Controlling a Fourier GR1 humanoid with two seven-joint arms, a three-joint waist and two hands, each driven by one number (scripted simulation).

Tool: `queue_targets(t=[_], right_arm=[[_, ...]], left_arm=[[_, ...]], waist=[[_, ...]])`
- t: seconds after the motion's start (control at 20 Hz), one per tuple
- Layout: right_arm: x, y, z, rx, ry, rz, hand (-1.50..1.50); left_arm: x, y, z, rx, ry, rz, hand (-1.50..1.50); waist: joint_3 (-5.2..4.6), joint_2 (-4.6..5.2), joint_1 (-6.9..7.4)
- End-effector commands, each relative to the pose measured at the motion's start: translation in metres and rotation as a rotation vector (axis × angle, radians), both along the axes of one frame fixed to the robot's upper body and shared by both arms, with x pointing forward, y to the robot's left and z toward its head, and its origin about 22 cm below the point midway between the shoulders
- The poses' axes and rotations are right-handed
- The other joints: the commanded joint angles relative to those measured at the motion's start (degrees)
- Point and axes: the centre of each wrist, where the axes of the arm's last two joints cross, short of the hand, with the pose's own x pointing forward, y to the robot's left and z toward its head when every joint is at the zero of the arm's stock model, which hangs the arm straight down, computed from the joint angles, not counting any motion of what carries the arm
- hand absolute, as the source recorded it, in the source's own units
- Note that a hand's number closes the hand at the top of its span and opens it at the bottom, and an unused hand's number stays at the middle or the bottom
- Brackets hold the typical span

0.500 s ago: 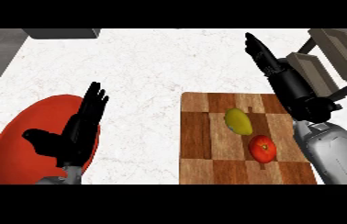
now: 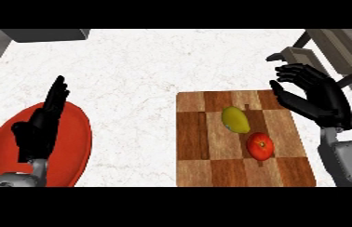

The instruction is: Pick the lemon from the cutting board and place it in the tiered basket

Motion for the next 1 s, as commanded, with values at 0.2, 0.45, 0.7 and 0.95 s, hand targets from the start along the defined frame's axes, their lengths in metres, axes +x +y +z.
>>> queue_targets(t=[0.2, 0.45, 0.7, 0.95], right_arm=[[-0.052, -0.036, 0.004, -0.090, 0.097, -0.318, -1.50], [-0.057, -0.038, 0.050, -0.331, 0.290, -0.077, -1.50], [-0.041, -0.028, 0.103, -0.552, 0.425, 0.074, -1.50], [-0.022, 0.015, 0.132, -0.610, 0.518, 0.101, -1.50]], left_arm=[[0.017, 0.025, -0.003, 0.099, 0.023, -0.005, 0.00], [0.017, 0.016, -0.004, 0.124, 0.023, -0.017, 0.00], [0.024, 0.018, -0.003, 0.125, 0.003, -0.026, 0.00], [0.040, 0.018, 0.020, 0.116, -0.007, -0.046, 0.00]], waist=[[-0.36, -0.15, 2.02], [-0.45, -0.22, 2.37], [-0.51, 0.15, 3.92], [-0.40, 0.15, 4.27]])
